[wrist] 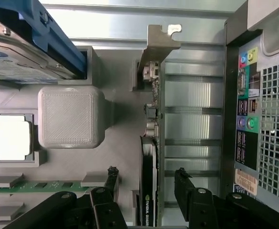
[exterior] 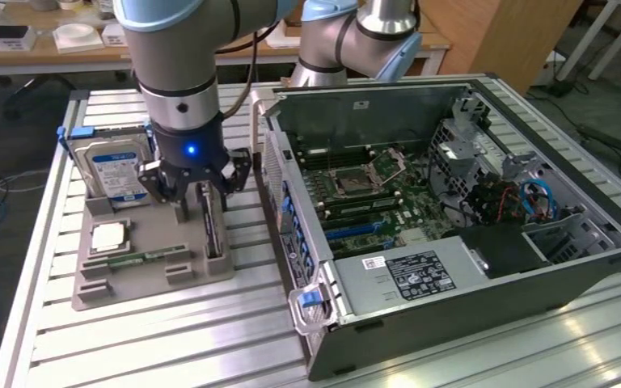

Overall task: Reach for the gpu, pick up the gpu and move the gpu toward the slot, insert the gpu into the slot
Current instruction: 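Pick up the gpu and move the gpu toward the slot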

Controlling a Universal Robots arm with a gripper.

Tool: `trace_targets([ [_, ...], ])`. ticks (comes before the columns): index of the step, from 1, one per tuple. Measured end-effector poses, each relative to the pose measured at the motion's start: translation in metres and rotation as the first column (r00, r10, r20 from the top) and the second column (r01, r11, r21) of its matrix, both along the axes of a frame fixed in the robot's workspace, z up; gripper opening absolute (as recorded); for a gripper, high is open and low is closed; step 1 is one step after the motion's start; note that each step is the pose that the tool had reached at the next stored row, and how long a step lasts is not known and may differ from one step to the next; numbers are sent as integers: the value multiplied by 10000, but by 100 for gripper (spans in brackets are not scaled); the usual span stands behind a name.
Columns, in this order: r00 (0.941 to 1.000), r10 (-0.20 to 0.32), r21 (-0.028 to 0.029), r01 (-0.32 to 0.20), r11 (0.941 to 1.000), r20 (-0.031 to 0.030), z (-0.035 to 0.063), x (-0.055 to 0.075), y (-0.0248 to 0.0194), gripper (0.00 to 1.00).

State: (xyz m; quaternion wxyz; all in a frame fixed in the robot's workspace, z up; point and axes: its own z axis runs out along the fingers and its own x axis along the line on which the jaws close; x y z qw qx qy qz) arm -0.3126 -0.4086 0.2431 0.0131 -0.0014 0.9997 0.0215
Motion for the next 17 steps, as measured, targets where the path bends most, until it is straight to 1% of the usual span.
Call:
trace_targets([
  [2,10000,0,0,0,10000,0,-23,0,0,59],
  [8,10000,-2,2,2,10000,1,-26,0,3,59],
  [10,10000,-2,0,2,10000,0,-26,-1,25,59],
  [14,10000,-1,0,1,10000,-1,-32,0,111,59],
  [15,10000,-1,0,1,10000,0,-36,0,121,59],
  [17,10000,1,1,-1,10000,0,-67,0,123,59],
])
